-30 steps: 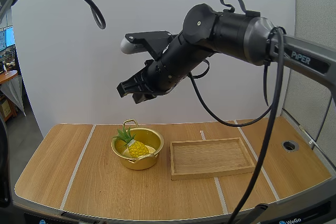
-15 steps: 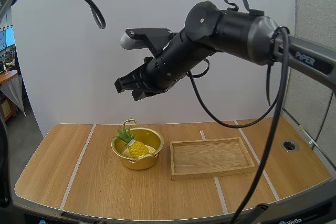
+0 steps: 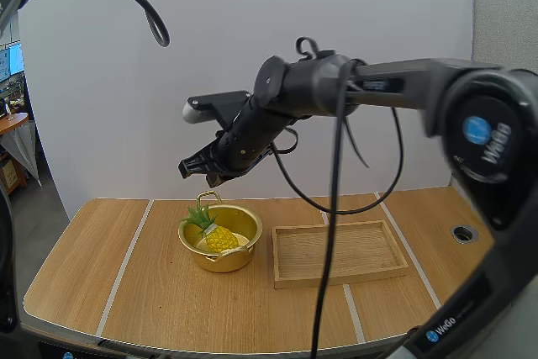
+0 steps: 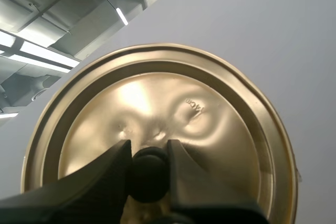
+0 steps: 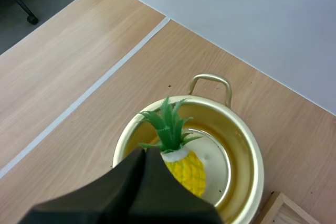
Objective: Open the pot, put the pineapple inside, and close it
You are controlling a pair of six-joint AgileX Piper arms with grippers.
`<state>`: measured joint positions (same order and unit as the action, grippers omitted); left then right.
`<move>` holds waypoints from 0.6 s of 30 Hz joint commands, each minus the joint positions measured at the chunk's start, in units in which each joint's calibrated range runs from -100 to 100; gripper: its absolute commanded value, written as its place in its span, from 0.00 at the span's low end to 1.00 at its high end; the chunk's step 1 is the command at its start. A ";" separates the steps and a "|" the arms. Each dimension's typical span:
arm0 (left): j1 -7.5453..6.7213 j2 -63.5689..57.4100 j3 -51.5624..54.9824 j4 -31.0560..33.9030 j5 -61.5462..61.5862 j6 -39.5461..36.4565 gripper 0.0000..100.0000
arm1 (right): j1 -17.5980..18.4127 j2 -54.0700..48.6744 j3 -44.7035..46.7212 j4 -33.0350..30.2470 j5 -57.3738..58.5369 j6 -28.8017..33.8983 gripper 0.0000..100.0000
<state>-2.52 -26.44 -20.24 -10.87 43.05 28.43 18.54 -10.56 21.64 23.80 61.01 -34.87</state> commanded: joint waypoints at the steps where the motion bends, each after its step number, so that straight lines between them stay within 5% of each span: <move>1: -0.09 -0.45 -0.77 -0.48 -1.96 -0.24 0.00 | 0.05 2.12 -2.18 2.19 -0.87 -1.60 0.00; 18: -0.09 -0.45 -0.77 -0.48 -1.96 -0.24 0.00 | 1.96 12.15 -3.58 0.53 -6.56 -1.82 0.00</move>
<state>-2.52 -26.44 -20.24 -10.87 43.05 28.43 20.44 0.94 18.42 25.27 55.50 -36.30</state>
